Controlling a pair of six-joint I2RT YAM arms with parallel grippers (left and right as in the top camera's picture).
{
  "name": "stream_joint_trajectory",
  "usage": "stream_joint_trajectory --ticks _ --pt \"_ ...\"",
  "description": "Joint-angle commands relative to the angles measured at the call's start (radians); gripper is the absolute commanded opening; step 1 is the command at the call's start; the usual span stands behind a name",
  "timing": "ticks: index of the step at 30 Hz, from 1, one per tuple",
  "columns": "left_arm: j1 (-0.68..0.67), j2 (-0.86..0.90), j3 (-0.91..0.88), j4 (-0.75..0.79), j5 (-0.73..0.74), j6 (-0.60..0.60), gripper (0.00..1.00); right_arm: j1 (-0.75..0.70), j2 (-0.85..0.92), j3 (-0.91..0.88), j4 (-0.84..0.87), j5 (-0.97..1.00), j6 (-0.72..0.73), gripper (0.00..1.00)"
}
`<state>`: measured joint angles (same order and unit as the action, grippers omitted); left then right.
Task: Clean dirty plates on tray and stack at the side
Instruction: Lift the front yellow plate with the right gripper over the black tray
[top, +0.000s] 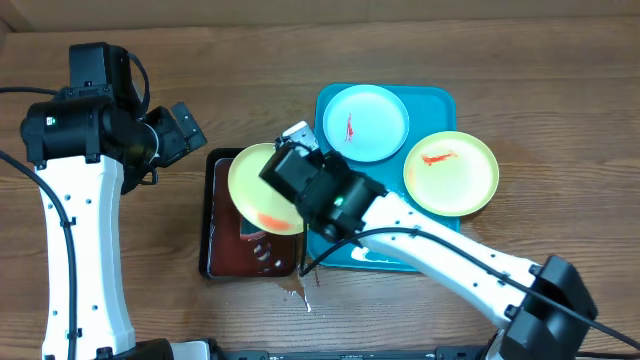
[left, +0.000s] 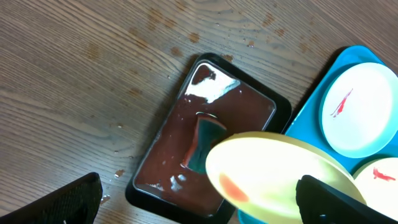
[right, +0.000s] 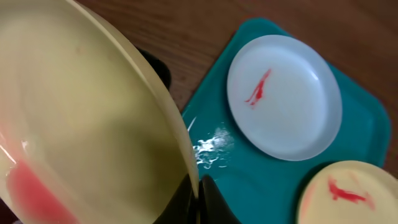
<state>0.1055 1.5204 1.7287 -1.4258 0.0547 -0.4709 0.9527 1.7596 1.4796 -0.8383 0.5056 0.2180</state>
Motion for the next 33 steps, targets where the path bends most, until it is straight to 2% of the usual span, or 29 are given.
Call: stream_joint_trajectory --ticks 1,14,23,29,33 --pt "0.003 -0.01 0.014 -0.003 -0.017 0.003 1.0 0.053 -0.01 0.026 0.011 0.223 0.022 0.04" --pt "0.003 -0.008 0.014 -0.003 -0.017 0.003 1.0 0.264 -0.015 0.026 0.016 0.663 0.021 0.04" --pt "0.005 -0.007 0.014 -0.003 -0.017 0.003 1.0 0.322 -0.025 0.026 0.023 0.745 0.017 0.04" --pt "0.005 -0.007 0.014 -0.003 -0.017 0.003 1.0 0.351 -0.03 0.026 0.024 0.885 0.017 0.04" --pt "0.005 -0.007 0.014 -0.003 -0.017 0.003 1.0 0.356 -0.03 0.026 0.026 0.883 0.017 0.04"
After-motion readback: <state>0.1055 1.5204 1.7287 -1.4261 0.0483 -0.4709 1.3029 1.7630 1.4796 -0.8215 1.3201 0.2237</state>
